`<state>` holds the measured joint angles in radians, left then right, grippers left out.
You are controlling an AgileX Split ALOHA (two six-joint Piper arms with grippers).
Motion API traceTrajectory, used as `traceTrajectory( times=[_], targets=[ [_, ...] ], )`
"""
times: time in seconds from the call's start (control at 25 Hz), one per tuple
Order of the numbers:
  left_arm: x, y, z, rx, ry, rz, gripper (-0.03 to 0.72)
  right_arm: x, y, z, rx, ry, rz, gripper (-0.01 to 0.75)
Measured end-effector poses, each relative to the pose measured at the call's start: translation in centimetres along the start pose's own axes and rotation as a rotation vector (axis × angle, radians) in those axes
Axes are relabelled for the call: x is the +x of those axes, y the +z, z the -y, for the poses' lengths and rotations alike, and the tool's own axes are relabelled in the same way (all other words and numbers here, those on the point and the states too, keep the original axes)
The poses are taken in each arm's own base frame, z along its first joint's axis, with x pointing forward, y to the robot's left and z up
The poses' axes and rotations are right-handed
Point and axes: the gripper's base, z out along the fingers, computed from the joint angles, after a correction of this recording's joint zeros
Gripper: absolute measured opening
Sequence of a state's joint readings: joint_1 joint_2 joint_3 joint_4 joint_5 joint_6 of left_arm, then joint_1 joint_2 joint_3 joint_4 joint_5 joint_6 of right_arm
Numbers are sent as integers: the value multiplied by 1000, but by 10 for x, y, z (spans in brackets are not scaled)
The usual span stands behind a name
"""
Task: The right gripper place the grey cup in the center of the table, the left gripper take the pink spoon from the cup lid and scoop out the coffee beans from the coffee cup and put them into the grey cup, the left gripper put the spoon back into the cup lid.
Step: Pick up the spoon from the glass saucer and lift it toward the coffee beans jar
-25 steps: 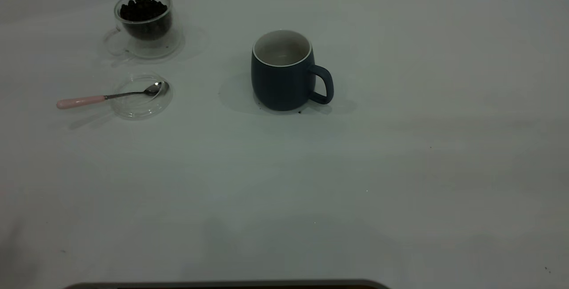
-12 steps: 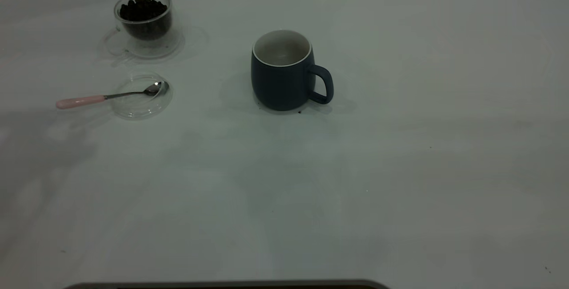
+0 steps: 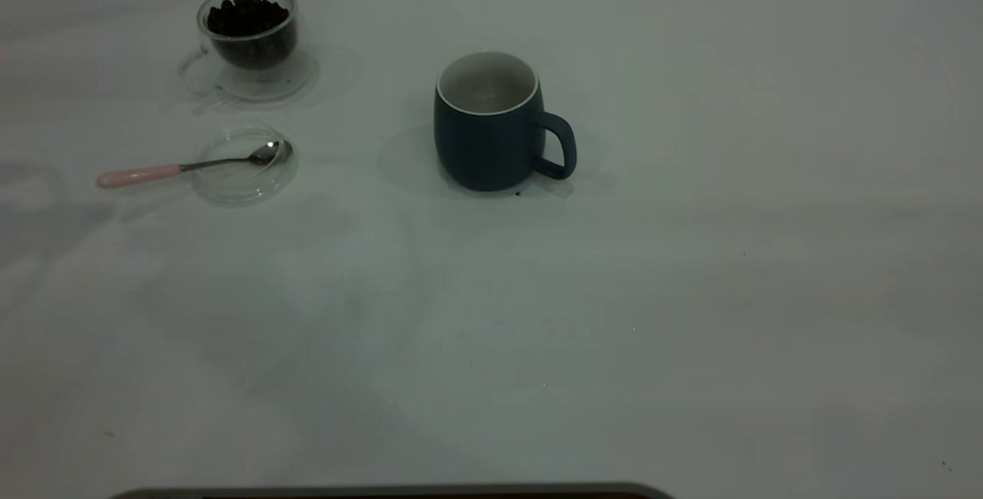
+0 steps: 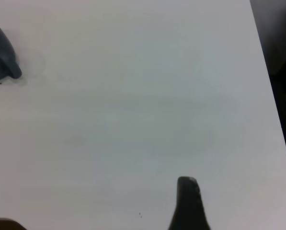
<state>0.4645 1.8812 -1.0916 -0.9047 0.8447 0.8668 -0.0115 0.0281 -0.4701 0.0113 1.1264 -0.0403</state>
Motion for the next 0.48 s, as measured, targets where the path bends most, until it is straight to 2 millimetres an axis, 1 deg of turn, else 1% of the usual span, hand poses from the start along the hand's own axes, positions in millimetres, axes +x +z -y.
traceTrajectory(
  times=[0.12, 0.2, 0.36, 0.48],
  targets=[
    [6, 14, -31, 55, -41, 1, 710, 0, 0, 0, 0, 0, 0, 591],
    [11, 25, -46, 84, -66, 4, 710, 0, 0, 0, 0, 0, 0, 591],
    [24, 46, -68, 138, -106, 11, 710, 0, 0, 0, 0, 0, 0, 591],
    [35, 54, -79, 164, -121, 50, 710, 0, 0, 0, 0, 0, 0, 591]
  ],
)
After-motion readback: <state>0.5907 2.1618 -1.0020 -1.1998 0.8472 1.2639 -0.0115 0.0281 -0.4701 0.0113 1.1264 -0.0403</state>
